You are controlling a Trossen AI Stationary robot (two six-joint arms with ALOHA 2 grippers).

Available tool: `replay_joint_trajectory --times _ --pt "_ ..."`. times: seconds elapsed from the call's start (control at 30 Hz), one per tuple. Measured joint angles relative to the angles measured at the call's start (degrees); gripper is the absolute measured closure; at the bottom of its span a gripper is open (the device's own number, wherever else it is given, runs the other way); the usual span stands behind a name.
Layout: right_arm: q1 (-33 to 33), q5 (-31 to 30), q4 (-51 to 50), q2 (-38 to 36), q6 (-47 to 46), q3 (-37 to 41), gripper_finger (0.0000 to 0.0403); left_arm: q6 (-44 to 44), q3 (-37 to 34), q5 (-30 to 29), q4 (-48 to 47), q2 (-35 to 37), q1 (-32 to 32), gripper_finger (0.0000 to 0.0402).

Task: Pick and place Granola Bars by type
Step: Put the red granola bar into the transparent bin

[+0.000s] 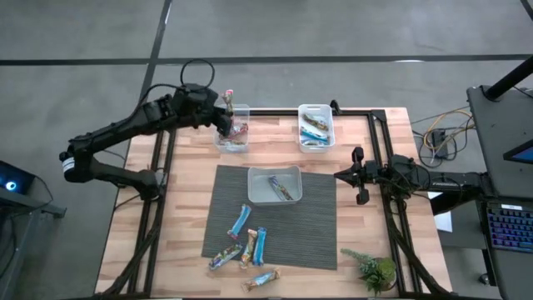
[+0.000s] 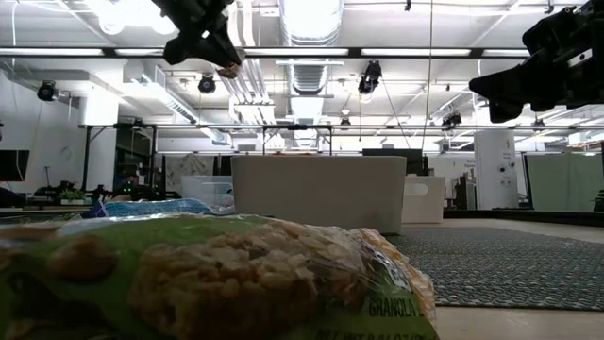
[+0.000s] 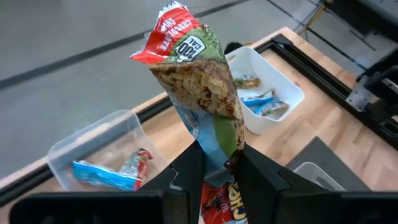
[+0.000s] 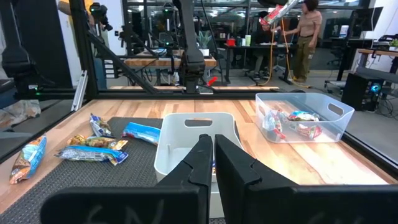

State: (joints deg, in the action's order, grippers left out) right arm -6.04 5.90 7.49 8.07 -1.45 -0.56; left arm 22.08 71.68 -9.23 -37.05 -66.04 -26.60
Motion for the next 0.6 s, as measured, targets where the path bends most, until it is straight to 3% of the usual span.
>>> replay_joint_trajectory --times 0.27,0.6 --pt "0.0 0.0 0.0 0.0 0.0 0.0 0.0394 -1.1 2.6 4.3 0.0 -4.5 -5.3 0.033" --pt "0.0 0.0 0.0 0.0 0.0 0.0 0.0394 -1.9 12.8 8.9 -2.3 -15.0 -11.7 0.033"
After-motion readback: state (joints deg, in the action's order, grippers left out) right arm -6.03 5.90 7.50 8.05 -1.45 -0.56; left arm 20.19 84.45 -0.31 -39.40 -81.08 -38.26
